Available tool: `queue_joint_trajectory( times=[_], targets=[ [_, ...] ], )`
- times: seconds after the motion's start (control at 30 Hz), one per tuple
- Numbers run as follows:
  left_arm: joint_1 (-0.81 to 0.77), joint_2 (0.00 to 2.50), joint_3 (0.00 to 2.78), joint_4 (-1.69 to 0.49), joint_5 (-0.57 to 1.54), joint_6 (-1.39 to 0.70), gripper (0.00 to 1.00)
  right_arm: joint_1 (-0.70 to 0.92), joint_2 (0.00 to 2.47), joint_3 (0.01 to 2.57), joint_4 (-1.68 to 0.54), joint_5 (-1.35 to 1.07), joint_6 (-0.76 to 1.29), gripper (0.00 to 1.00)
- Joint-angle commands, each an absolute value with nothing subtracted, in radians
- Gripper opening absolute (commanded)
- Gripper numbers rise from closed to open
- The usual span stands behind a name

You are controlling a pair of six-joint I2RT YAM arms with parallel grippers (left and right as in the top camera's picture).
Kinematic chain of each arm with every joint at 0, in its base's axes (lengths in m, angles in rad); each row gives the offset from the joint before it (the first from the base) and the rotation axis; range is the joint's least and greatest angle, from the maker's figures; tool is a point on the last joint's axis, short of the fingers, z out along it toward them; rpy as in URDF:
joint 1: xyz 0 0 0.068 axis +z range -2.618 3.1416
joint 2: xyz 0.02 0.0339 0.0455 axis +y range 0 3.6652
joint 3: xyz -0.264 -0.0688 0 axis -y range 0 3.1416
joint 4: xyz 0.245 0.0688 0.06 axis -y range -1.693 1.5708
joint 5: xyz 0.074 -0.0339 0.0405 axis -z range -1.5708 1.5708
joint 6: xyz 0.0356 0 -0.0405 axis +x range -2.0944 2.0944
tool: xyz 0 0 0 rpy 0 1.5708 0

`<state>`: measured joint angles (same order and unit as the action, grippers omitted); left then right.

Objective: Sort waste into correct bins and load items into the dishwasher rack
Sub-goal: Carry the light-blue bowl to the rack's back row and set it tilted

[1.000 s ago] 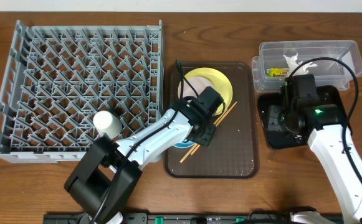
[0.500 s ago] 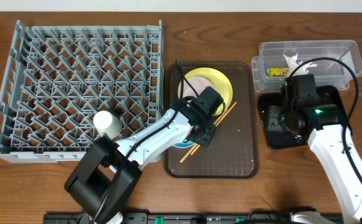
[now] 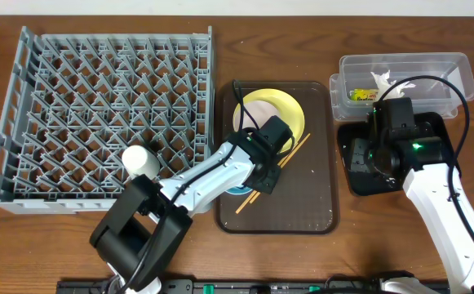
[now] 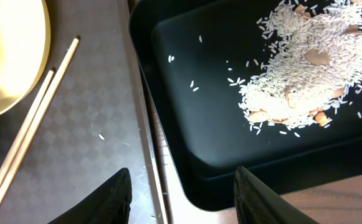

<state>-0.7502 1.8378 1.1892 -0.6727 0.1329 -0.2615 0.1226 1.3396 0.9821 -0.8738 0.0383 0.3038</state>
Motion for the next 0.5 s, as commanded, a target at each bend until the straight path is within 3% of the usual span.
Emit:
queue_joint_trajectory(
  times=[0.0,0.47],
  targets=[
    [-0.753,1.816,1.196,-0.704,0.150,-0.267,0.06,0.118,1.326,1.002,-0.876,0.052,0.313,0.51],
    [-0.722,1.472,1.225,-0.725,0.236,-0.263,0.06,0.118,1.326,1.002,-0.876,0.056,0.306,0.51]
  ],
)
